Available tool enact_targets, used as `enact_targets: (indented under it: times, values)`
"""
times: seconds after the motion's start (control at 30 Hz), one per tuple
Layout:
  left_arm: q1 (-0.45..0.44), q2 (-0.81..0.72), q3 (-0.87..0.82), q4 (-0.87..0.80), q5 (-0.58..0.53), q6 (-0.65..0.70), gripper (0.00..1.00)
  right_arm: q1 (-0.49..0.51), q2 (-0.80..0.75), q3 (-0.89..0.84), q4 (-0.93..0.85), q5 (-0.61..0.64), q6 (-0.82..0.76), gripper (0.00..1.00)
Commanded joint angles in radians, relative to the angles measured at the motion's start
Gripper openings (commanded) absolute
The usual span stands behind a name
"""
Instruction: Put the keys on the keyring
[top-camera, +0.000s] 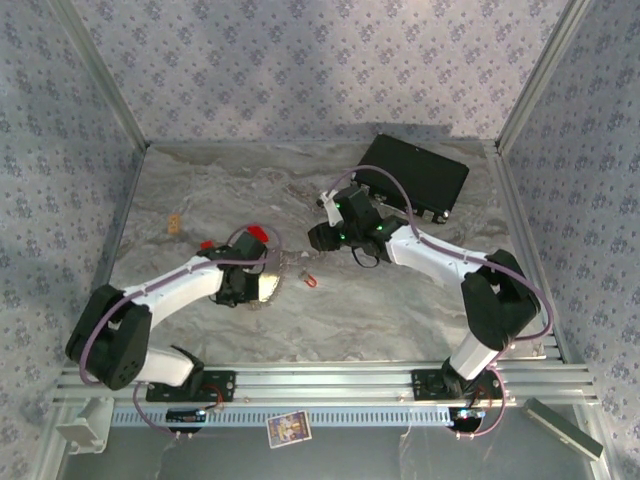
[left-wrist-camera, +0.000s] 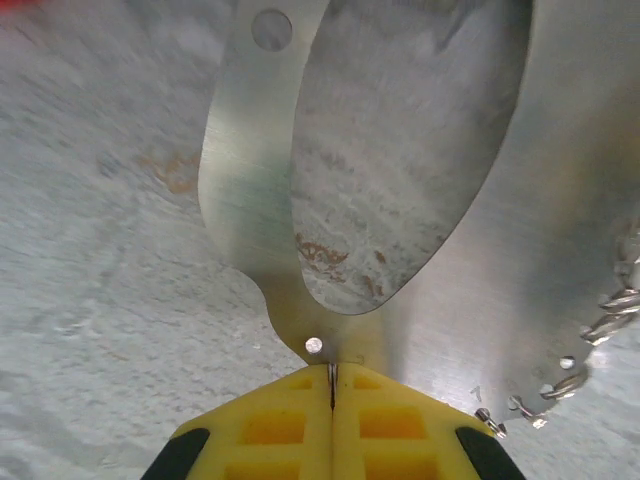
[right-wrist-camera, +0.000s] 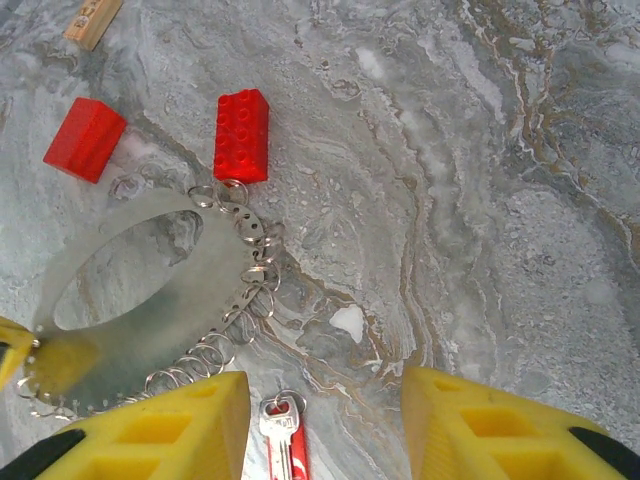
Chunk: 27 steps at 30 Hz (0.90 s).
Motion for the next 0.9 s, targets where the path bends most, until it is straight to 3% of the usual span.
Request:
enact_targets:
  times: [0.0, 0.17, 0.3, 0.57, 0.87]
  values:
    - [-0.043, -0.101, 0.057, -0.105, -0.144, 0.028, 0.0, 0.005, -0.038, -0.007, -0.008, 0.006, 0.012, 0.45]
    - [-0.111, -0.272, 0.066, -0.069, -0.278, 0.135, 0.0, 0.005, -0.062, -0.019, 0.005, -0.004, 0.017, 0.45]
    - [-0.121, -0.387, 0.063, 0.038, -0.271, 0.283, 0.0, 0.002, -0.087, -0.02, 0.01, -0.011, 0.016, 0.45]
    - [-0.123, -0.483, 0.08, 0.335, -0.026, 0.643, 0.0, -0.015, -0.141, -0.006, -0.029, 0.001, -0.048, 0.45]
    - [-0.123, -0.364, 0.133, 0.501, 0.264, 0.997, 0.0, -0.052, -0.279, -0.055, -0.061, 0.019, -0.124, 0.45]
